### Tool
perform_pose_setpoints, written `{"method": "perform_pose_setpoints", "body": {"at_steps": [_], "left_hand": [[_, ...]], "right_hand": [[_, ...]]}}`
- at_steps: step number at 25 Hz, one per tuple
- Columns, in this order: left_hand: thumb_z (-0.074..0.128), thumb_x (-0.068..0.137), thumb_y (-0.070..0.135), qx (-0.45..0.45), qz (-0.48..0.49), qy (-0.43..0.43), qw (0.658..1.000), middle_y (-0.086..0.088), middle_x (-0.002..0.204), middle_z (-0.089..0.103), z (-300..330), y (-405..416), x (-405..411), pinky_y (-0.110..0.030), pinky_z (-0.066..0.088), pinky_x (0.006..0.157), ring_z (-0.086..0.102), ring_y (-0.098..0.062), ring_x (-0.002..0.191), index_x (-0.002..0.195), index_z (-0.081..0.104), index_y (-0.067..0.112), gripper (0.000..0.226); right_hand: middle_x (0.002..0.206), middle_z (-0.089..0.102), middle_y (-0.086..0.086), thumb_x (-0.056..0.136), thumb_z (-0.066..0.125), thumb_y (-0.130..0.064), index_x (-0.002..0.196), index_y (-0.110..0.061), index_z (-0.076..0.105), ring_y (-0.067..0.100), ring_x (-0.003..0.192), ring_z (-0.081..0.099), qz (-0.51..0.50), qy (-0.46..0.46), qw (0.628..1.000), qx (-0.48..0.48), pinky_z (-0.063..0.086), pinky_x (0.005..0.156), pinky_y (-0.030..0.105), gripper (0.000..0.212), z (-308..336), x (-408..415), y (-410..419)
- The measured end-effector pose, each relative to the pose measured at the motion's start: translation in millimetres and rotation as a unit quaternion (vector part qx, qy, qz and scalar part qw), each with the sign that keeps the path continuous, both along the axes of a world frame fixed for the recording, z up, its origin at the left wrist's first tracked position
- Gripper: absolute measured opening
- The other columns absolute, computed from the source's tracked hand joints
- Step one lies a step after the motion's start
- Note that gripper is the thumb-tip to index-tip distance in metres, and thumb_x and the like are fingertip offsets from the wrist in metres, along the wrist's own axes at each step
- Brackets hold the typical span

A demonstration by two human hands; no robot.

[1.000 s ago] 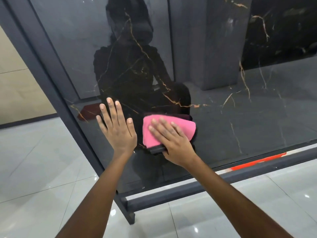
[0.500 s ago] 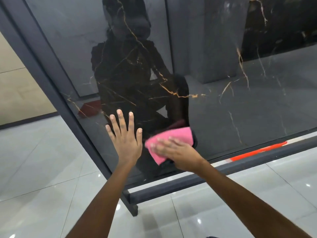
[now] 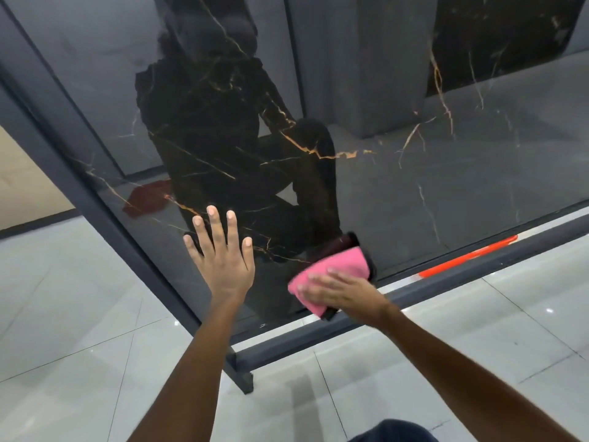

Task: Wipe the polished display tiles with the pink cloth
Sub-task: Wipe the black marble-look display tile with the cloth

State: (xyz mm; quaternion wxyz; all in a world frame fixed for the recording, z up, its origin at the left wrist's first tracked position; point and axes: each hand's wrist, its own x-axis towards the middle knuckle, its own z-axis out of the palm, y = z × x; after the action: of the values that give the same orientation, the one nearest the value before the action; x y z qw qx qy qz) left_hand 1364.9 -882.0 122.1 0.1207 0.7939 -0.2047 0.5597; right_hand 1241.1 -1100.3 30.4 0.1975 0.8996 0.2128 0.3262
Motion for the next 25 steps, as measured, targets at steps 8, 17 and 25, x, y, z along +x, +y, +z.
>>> {"method": "perform_pose_setpoints", "body": {"at_steps": [8,17,25], "left_hand": [[0.017,0.104,0.038,-0.009,-0.014,-0.015,1.000,-0.009,0.158,0.010,-5.3,-1.3,0.5,-0.041,-0.011,0.120,-0.008,-0.023,0.150,0.156,0.003,0.023,0.056],[0.022,0.103,0.033,-0.013,-0.043,-0.014,0.999,0.006,0.163,-0.014,-4.3,1.2,-1.1,-0.041,-0.009,0.120,-0.014,-0.017,0.149,0.156,-0.004,0.026,0.059],[0.014,0.104,0.037,-0.031,-0.048,0.008,0.998,-0.007,0.158,0.014,-3.8,2.2,-0.5,-0.039,-0.008,0.120,-0.012,-0.013,0.149,0.156,0.003,0.026,0.054]], "right_hand": [[0.155,0.028,0.005,0.065,0.057,0.010,0.148,-0.017,0.031,0.032,0.144,0.016,-0.100,-0.239,0.839,0.479,-0.003,0.117,0.033,0.092,143.4,30.4,-14.6],[0.147,0.042,0.001,0.060,0.057,0.015,0.140,-0.014,0.043,0.027,0.139,0.029,-0.008,-0.176,0.956,0.234,0.011,0.115,0.041,0.087,112.1,25.7,4.4],[0.153,0.035,-0.004,0.069,0.077,-0.006,0.148,-0.022,0.029,0.017,0.141,0.026,0.028,0.032,0.994,-0.102,-0.004,0.120,0.038,0.094,-16.1,7.3,22.5]]}}
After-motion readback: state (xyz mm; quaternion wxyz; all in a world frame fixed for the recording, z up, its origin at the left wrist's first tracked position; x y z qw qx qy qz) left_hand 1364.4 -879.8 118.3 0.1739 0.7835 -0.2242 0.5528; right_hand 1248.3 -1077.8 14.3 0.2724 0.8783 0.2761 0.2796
